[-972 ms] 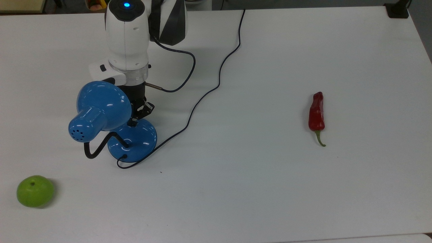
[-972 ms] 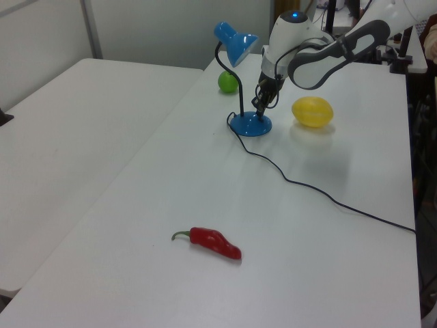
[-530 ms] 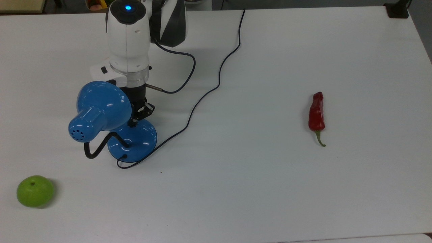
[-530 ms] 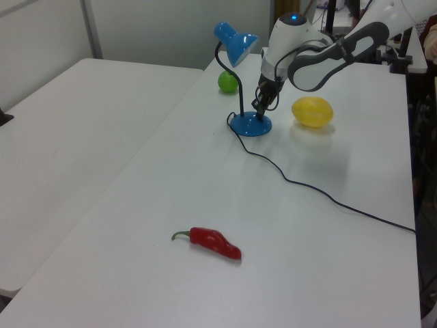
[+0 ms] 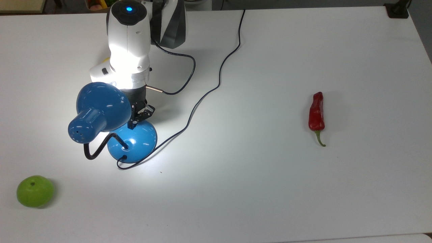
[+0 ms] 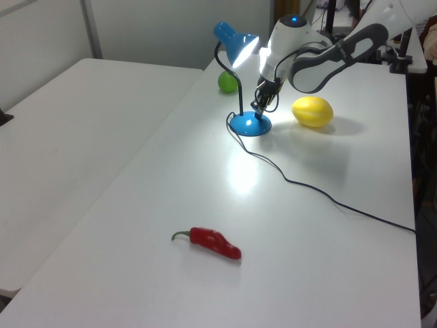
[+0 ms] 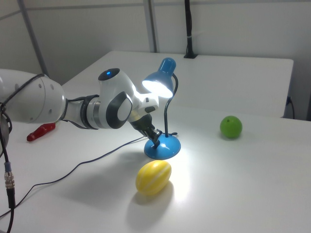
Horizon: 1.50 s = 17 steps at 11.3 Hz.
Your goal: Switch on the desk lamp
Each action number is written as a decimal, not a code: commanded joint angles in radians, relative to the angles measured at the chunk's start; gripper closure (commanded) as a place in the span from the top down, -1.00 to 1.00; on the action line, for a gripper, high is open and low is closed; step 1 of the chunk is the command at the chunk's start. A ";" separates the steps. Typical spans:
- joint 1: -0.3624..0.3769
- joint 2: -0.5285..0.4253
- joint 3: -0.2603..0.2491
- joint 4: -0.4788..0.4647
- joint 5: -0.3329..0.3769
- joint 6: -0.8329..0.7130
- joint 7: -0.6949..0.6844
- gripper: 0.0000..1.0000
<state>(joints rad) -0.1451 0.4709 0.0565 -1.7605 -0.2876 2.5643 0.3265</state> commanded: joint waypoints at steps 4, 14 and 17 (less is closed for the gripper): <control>-0.018 -0.034 0.023 -0.002 -0.027 -0.053 0.014 -1.00; 0.076 -0.340 0.187 0.001 0.074 -0.702 0.006 -1.00; 0.189 -0.449 0.068 0.033 0.197 -0.809 -0.096 -1.00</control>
<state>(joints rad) -0.0557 0.1177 0.2439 -1.7279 -0.1766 1.8340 0.3154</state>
